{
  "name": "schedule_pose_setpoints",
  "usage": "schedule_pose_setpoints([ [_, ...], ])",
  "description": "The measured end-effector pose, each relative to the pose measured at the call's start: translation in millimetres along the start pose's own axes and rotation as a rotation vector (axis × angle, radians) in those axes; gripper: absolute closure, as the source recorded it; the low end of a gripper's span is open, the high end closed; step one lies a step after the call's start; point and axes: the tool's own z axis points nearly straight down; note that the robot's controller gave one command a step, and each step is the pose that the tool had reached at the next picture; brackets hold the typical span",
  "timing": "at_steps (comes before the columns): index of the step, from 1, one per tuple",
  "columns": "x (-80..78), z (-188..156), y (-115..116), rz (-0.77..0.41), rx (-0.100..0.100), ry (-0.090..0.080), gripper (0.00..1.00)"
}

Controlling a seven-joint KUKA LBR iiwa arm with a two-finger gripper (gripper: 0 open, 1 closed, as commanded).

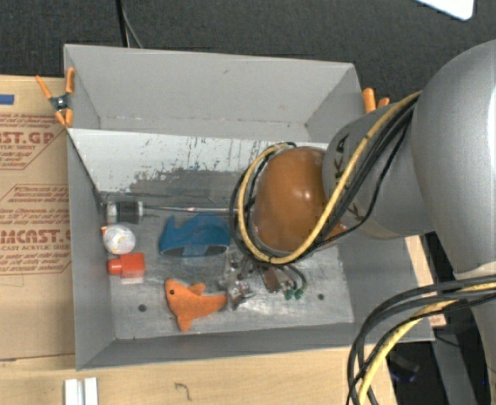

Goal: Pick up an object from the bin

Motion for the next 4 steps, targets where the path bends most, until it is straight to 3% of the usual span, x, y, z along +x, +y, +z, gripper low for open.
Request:
schedule_pose_setpoints([
  [3,0.0,0.0,-0.1,0.0,0.0,0.0,1.0],
  [4,-14.9,7.8,25.7,-0.285,0.0,-0.001,1.0],
])
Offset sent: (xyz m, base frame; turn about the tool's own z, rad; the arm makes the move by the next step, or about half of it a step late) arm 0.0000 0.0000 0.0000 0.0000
